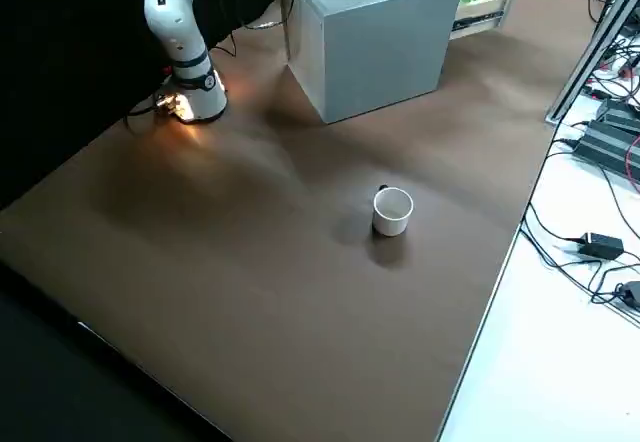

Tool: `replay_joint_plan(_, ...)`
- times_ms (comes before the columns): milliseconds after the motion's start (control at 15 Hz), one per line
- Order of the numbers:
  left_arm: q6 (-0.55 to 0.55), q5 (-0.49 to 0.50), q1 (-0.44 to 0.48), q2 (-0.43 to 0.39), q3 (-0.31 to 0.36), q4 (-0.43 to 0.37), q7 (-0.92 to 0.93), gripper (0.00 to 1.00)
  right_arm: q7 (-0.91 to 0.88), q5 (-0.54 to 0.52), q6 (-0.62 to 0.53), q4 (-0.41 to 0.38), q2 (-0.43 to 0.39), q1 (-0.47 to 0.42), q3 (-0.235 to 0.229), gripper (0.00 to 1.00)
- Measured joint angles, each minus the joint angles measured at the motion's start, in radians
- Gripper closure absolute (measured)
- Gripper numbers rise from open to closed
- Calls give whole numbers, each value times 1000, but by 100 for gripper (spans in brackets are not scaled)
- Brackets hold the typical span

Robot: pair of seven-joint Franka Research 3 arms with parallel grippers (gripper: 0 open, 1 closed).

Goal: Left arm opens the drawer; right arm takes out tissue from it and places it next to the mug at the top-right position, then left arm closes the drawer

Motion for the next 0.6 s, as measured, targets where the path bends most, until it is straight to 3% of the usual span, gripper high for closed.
replay_joint_plan(333,1,0,0,7,1,-2,0,0,31,74,-26,4,-37,-9,0,98)
replay_joint_plan(600,2,0,-1,47,1,-7,-6,0,68,195,-53,7,-101,-29,0,98)
